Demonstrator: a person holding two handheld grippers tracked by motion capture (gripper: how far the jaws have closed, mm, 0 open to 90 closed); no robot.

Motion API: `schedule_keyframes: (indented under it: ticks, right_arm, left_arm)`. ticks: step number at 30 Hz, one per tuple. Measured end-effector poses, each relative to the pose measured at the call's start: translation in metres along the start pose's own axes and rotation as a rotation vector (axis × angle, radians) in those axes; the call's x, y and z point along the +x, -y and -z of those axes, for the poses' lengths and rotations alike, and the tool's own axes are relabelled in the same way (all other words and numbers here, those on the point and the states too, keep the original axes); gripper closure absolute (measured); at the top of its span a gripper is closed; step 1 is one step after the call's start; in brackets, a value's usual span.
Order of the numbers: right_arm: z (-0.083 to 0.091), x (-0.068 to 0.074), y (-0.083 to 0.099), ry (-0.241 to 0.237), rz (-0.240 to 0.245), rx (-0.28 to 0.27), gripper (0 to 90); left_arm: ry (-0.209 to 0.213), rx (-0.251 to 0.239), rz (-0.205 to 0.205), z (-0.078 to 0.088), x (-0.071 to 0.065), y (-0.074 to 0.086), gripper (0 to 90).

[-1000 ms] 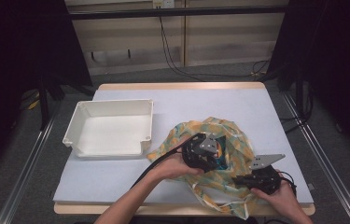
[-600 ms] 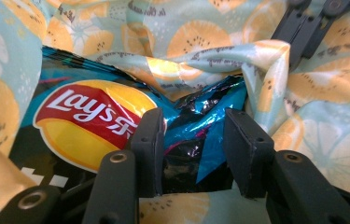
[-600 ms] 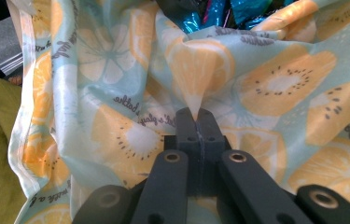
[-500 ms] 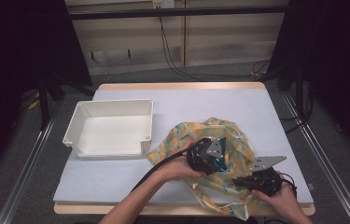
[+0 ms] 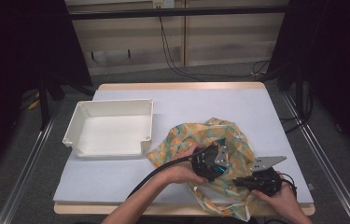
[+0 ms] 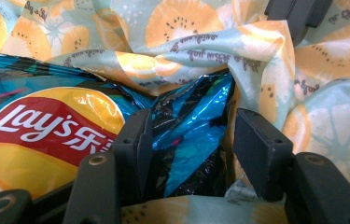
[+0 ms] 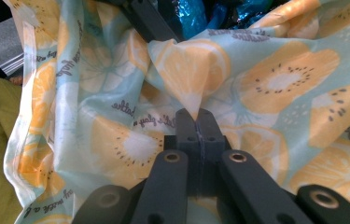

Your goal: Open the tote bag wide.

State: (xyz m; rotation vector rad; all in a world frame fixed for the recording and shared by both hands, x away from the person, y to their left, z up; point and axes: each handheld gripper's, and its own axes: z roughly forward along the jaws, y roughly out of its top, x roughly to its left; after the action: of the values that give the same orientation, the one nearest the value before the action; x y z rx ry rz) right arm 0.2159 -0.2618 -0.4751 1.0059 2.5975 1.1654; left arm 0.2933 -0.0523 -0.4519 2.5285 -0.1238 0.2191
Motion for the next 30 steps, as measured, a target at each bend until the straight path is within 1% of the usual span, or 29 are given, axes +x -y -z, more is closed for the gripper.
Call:
schedule_keyframes:
  ticks: [1,2,3,4,6,8,9,10,11,12,13,14,18,19,20,21,23,24,25,26,28,29,30]
  right_arm:
    - [0.001,0.0,0.0,-0.002,-0.007,0.001,90.0]
    - [0.0,-0.001,0.0,-0.001,-0.003,-0.001,90.0]
    - [0.0,-0.001,0.0,0.001,-0.003,0.001,90.0]
    - [-0.001,-0.001,0.0,-0.001,-0.007,0.002,90.0]
    - [-0.002,-0.002,0.0,0.0,-0.006,0.002,90.0]
    - [-0.002,-0.002,0.0,0.0,-0.006,0.0,90.0]
    - [-0.001,-0.002,0.0,-0.001,-0.009,0.001,90.0]
    - [-0.001,-0.002,0.0,0.002,-0.006,-0.002,90.0]
    - [-0.001,-0.002,0.0,0.002,-0.009,-0.001,90.0]
    - [-0.002,-0.002,0.0,0.001,-0.009,0.001,90.0]
    - [-0.002,-0.002,0.0,0.003,-0.007,0.002,90.0]
    - [-0.002,-0.003,0.0,0.0,-0.008,0.0,90.0]
    - [-0.002,-0.003,0.0,0.003,-0.009,-0.005,90.0]
    - [-0.002,-0.003,0.0,0.004,-0.009,-0.007,90.0]
    - [-0.002,-0.003,0.0,0.005,-0.009,-0.009,90.0]
    - [-0.002,-0.003,0.0,0.005,-0.006,-0.01,90.0]
    - [-0.003,-0.003,-0.001,0.004,-0.006,-0.013,90.0]
    - [-0.004,-0.004,-0.001,0.004,-0.007,-0.013,90.0]
    - [-0.004,-0.004,-0.002,0.004,-0.006,-0.012,90.0]
    - [-0.005,-0.005,-0.002,0.005,-0.005,-0.013,90.0]
    - [-0.005,-0.005,-0.003,0.006,-0.009,-0.014,90.0]
    - [-0.006,-0.005,-0.003,0.012,-0.011,-0.013,90.0]
    - [-0.006,-0.006,-0.004,0.01,-0.013,-0.013,90.0]
  left_arm:
    - [0.003,0.003,-0.01,0.0,0.001,0.0,47.7]
    - [-0.001,0.012,-0.019,-0.001,0.0,0.0,50.0]
    - [-0.017,0.021,-0.037,-0.003,-0.002,0.0,51.3]
    - [-0.017,0.024,-0.035,-0.004,-0.002,0.0,56.0]
    - [-0.003,0.024,-0.018,-0.005,0.0,-0.001,61.6]
    - [-0.006,0.009,0.008,-0.005,0.003,0.001,68.6]
    - [-0.012,0.006,0.022,-0.005,0.003,0.001,70.5]
    - [-0.011,0.008,0.023,-0.004,0.004,0.001,72.7]
    - [-0.01,0.008,0.035,-0.004,0.004,0.001,74.0]
    - [-0.004,0.005,0.048,-0.004,0.006,0.001,76.8]
    - [0.009,-0.002,0.062,-0.003,0.008,0.001,82.1]
    - [0.021,-0.012,0.082,-0.001,0.01,0.002,84.5]
    - [0.05,-0.039,0.139,0.003,0.016,0.004,88.2]
    - [0.058,-0.048,0.151,0.004,0.017,0.005,88.6]
    - [0.053,-0.075,0.164,0.007,0.018,0.007,88.8]
    - [0.065,-0.088,0.167,0.008,0.019,0.008,89.0]
    - [0.076,-0.119,0.188,0.013,0.019,0.009,89.0]
    - [0.09,-0.13,0.186,0.015,0.02,0.008,89.0]
    - [0.088,-0.153,0.193,0.02,0.02,0.008,89.1]
    - [0.102,-0.17,0.204,0.024,0.021,0.007,89.0]
    - [0.103,-0.198,0.214,0.031,0.022,0.007,89.1]
    - [0.111,-0.225,0.229,0.036,0.023,0.007,89.1]
    - [0.119,-0.242,0.226,0.041,0.025,0.007,89.0]
